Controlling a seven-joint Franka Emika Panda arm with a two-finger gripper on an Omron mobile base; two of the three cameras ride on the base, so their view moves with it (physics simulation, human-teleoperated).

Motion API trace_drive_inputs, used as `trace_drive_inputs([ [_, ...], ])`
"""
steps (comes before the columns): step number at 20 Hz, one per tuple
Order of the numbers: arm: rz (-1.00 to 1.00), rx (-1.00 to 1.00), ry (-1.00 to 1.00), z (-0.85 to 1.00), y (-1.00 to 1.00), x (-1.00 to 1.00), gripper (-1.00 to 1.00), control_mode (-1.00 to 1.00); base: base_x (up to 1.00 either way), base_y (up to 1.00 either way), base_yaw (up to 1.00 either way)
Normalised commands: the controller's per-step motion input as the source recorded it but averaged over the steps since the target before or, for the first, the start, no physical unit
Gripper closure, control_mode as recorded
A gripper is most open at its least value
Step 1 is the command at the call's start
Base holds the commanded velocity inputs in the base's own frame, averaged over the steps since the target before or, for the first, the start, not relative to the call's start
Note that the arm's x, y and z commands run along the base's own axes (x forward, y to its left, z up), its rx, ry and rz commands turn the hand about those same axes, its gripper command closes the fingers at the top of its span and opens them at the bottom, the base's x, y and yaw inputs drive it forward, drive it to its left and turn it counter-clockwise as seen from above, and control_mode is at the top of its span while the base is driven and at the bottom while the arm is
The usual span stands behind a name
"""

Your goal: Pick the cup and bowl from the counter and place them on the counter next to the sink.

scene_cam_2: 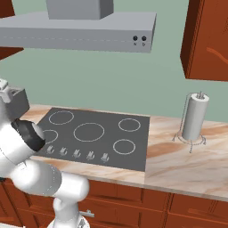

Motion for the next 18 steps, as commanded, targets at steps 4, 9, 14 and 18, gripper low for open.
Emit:
trace_drive_inputs([
  [4, -0.24, -0.07, -0.01, -0.24, 0.12, 0.0, -1.0, -1.0, 0.0, 0.0, 0.0],
  [9, -0.21, -0.01, 0.0, -0.35, 0.02, 0.0, -1.0, -1.0, 0.0, 0.0, 0.0],
  [14, -0.2, 0.01, 0.0, -0.48, 0.07, 0.0, -1.0, -1.0, 0.0, 0.0, 0.0],
  [18, -0.07, 0.05, 0.0, -0.46, 0.42, 0.02, -1.0, -1.0, 0.0, 0.0, 0.0],
])
